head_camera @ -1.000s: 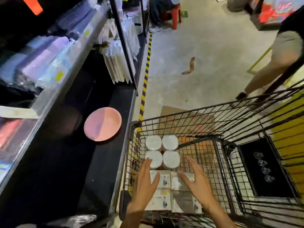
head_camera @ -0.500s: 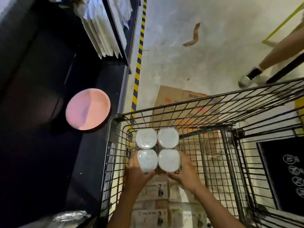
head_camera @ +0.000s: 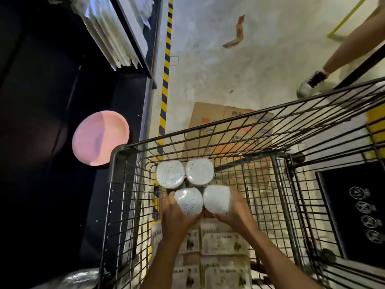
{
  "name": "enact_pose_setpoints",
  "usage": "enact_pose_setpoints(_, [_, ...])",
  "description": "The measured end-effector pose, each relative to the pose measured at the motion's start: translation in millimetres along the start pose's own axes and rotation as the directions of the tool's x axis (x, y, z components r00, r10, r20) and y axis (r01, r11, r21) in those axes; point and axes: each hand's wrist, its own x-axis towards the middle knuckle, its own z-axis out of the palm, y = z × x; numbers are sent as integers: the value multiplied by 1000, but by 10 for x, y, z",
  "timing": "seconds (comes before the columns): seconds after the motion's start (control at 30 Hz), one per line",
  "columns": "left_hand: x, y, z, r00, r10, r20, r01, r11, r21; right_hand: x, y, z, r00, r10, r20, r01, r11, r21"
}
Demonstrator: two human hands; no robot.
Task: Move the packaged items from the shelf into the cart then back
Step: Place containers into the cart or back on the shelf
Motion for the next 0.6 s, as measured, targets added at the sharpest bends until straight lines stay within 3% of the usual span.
enact_pose_setpoints(0.17, [10, 244, 272, 997, 59, 40, -58, 998, -24, -3, 220, -303, 992, 128, 13, -128, 992, 2])
enact_pose_setpoints(0.27, [19, 417, 479, 994, 111, 20, -110, 992, -62, -40, 366, -524, 992, 123, 0, -123, 991, 52])
enact_pose_setpoints(0.47, [77, 725, 947, 970, 188, 153, -187, 982, -17, -196, 829, -863, 978, 184, -96, -174, 979, 106])
enact_pose_setpoints(0.6, [154, 904, 1057, 928, 303, 216, -288, 952, -99, -273, 1079, -956, 924, 360, -126, -322, 913, 250])
